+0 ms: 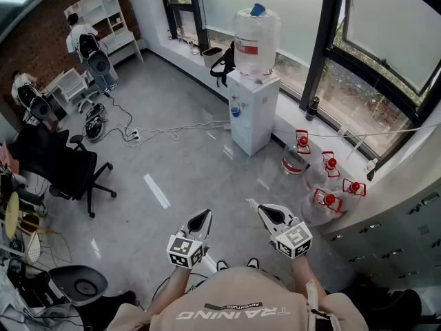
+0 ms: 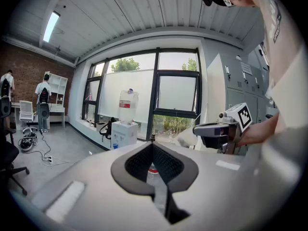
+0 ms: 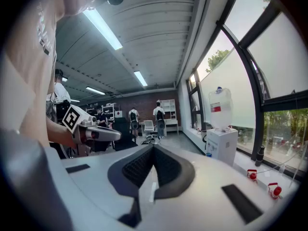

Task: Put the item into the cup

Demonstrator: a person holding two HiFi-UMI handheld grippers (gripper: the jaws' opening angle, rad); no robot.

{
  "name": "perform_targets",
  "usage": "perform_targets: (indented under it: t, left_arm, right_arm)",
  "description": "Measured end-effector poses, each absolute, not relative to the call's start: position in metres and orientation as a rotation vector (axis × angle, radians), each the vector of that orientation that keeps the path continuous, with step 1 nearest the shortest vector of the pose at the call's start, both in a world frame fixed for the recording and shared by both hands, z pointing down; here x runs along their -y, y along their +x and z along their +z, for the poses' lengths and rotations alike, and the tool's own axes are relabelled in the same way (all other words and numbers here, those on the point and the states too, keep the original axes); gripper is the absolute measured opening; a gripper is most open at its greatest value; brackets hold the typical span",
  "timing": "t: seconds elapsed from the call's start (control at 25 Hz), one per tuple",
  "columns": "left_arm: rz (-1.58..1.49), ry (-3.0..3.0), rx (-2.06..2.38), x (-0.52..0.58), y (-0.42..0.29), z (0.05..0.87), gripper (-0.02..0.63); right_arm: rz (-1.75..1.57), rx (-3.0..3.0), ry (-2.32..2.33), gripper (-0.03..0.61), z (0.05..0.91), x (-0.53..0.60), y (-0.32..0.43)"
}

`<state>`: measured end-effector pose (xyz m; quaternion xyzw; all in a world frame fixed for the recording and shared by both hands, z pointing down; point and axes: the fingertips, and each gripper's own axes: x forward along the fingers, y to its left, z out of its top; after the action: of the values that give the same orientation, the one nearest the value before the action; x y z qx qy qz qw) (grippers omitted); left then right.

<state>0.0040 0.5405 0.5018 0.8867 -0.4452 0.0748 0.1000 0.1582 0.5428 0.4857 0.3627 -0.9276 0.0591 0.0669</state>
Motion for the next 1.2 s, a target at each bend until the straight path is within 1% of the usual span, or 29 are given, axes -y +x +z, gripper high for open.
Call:
perform_targets:
  t: [0.72,1.2]
  left_arm:
    - [0.244,2.642,1.249,-0.535,0.004,0.511,0.008]
    - [0.257,2.652,1.234,-0.513,-0.034,0.507,0.008]
  right_arm:
    - [0.135,2.778,1.114,0.011,0.482,-0.542,0.150]
    - [0.146,2.756,1.126,0.011,0.484,-0.518,0.121]
